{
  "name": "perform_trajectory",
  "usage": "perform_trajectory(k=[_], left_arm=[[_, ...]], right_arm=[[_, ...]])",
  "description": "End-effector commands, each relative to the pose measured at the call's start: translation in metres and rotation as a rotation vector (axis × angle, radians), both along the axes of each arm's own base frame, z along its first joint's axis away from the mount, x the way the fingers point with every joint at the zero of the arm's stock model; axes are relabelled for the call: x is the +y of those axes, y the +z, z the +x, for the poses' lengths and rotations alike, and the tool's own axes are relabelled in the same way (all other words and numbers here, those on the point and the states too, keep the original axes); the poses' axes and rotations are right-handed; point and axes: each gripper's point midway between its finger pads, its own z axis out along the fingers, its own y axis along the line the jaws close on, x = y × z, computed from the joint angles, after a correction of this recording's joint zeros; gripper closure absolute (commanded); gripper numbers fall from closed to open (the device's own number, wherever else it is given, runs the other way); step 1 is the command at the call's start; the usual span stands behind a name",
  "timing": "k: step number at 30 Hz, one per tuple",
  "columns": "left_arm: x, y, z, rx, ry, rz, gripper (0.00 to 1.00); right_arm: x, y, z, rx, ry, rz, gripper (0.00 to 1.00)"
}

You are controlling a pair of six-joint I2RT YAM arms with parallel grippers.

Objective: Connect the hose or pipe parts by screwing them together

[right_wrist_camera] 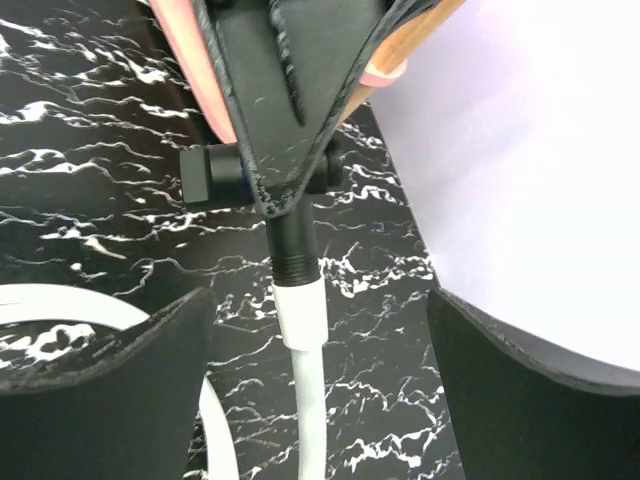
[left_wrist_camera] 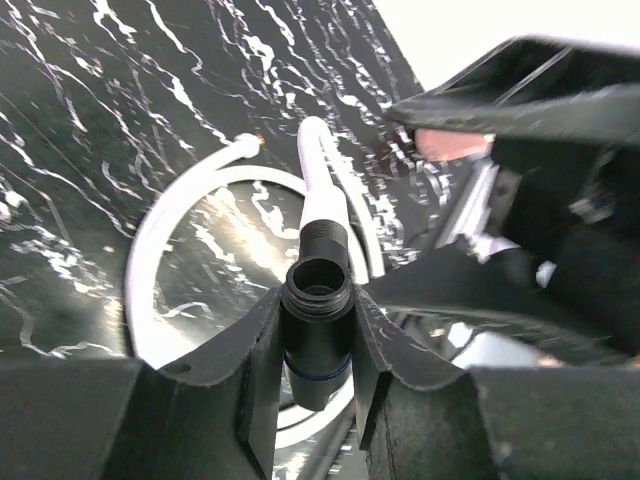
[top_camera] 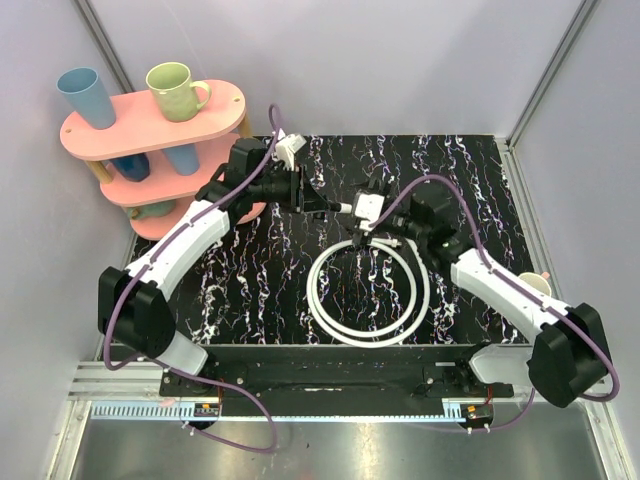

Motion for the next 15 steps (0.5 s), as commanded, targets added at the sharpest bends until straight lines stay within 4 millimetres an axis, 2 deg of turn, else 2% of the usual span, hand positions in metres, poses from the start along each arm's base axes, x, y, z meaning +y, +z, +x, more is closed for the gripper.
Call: perform_trajectory(k=[1,3,7,10,11,14,15], left_arm=[[-0.009,0.057,-0.009,0.221,0.099,-0.17,1.0],[-0.006,0.065,-0.008,0.262,0.14,-0.2,1.0],[-0.005,0.066,-0.009,0.338,0.161,-0.22,1.0],[-0.005,0.061,-0.012,0.391,0.167,-0.216,1.0],[-0.005,0.06,-0.013,0.404,0.171,-0.217,1.0],[-0.002,0.058,-0.013,0.425,0.19,-0.216,1.0],[-0.001,0.057,-0.013,0.43,0.195,-0.218,1.0]], right_arm=[[-0.006,0.018,0.023,-0.259,-0.171,0.005,0.08],[-0.005,0.016,0.021,-0.286,-0.188,-0.006,0.09],[0.0,0.022,0.023,-0.326,-0.206,-0.013,0.12],[0.008,0.022,0.025,-0.34,-0.194,-0.027,0.2],[0.011,0.02,0.027,-0.342,-0.191,-0.033,0.27],[0.015,0.015,0.028,-0.344,-0.187,-0.04,0.36],[0.016,0.014,0.029,-0.343,-0.189,-0.04,0.42]])
